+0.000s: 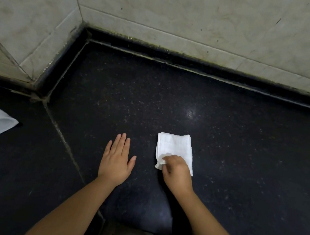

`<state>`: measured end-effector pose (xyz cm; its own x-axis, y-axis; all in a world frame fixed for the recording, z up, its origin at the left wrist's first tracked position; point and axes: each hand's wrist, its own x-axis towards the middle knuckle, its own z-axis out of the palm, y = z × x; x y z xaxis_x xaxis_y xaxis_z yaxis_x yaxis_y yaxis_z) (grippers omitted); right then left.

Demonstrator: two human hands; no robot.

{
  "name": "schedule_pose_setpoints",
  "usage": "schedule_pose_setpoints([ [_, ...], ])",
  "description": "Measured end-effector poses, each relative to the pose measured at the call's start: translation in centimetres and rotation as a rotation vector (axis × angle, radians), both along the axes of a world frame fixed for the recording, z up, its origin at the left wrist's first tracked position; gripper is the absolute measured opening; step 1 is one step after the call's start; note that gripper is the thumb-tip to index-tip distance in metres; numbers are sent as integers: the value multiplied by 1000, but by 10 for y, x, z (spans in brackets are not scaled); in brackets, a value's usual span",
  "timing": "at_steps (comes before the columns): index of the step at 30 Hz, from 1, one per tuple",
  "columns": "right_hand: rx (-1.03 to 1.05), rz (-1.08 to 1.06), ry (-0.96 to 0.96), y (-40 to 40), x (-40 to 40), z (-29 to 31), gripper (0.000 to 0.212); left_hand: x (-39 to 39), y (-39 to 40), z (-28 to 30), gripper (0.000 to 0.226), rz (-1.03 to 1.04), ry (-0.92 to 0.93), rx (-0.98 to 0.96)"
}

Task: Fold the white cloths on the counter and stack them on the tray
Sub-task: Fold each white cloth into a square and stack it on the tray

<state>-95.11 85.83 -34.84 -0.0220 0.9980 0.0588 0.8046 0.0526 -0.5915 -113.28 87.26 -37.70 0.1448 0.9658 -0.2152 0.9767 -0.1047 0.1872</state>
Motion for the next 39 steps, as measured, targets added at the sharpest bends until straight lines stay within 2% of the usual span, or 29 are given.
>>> schedule_pose_setpoints([
  [2, -43, -242, 249, 6, 13, 14, 14, 0, 0, 3, 79, 10, 19, -17],
  [6, 49, -814, 662, 11, 74, 30, 12, 10, 2, 14, 54, -27, 58, 35],
  [9, -182, -1033, 775, -5, 115, 16, 16, 41, 4, 24, 53, -186, -31, 29],
  [11, -331, -1023, 721, -15, 125, 9, 9, 68, 5, 33, 53, -275, -78, 43],
  [14, -394, -938, 635, -14, 126, 13, 4, 98, 12, 34, 54, -351, -87, -8],
  [21, -497, -834, 546, -13, 134, 15, 13, 139, 19, 26, 78, -166, -7, -197],
  [24, -490, -802, 531, -14, 137, 15, 17, 149, 16, 23, 90, -139, 17, -212],
  [27, -440, -788, 504, -14, 137, 18, 9, 147, 14, 21, 96, -146, 45, -199],
  [31, -293, -731, 514, -15, 127, 27, 10, 147, 16, 23, 94, -148, 31, -213],
  [35, -121, -594, 460, -9, 101, 42, 16, 120, 20, 30, 74, -127, -140, -122],
  [37, -25, -523, 396, -1, 79, 45, 20, 95, 20, 29, 65, -120, -142, -45],
  [39, 47, -434, 317, 7, 52, 43, 15, 69, 18, 27, 60, -64, -112, -30],
])
